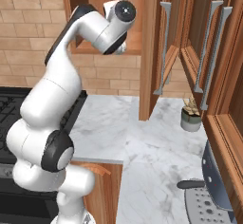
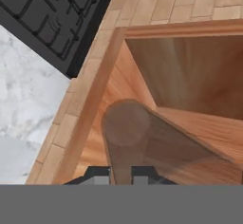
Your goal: There is a bowl on the dining counter. Grab a lemon wedge from the fridge and place it in the bowl. Then get the liquor bottle and glass cup from the cabinet and place them next to the bowl.
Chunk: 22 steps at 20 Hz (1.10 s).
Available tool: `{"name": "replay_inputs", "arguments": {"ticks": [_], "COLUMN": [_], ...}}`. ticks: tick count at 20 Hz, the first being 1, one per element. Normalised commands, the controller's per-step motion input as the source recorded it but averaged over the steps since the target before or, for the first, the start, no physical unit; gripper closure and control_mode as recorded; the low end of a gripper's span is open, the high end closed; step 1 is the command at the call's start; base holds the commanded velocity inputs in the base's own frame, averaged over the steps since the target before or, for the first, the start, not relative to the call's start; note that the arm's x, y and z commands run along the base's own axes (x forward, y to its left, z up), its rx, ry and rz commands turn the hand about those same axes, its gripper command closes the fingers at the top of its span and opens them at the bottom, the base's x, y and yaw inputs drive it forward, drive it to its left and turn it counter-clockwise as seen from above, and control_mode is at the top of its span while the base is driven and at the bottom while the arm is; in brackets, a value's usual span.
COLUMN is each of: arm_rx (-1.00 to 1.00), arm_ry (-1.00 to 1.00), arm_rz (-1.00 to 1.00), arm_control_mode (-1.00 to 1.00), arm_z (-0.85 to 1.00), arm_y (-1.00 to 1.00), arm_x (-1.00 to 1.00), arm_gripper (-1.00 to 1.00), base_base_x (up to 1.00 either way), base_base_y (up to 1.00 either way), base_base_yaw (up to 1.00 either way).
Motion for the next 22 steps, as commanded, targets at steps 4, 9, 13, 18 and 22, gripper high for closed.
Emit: {"name": "replay_inputs", "arguments": {"ticks": [4,9,13,18,22], "arm_rx": [-0.07,-0.1,-0.02,0.03,0.14], "arm_ry": [-0.14,-0.03,0.0,0.05,0.13], "arm_rz": [-0.04,-0.07,-0.14,-0.14,-0.14], "arm_control_mode": [-1.0,-1.0,-1.0,-1.0,-1.0], "arm_z": [0.0,0.03,0.33,0.58,0.68], "arm_y": [0.3,0.46,0.47,0.36,0.29], "arm_x": [-1.0,-0.9,-0.71,-0.65,-0.64], "arm_gripper": [1.0,1.0,1.0,1.0,1.0], "base_base_x": [0.0,0.0,0.0,0.0,0.0], "base_base_y": [0.0,0.0,0.0,0.0,0.0], "base_base_yaw": [0.0,0.0,0.0,0.0,0.0]}}
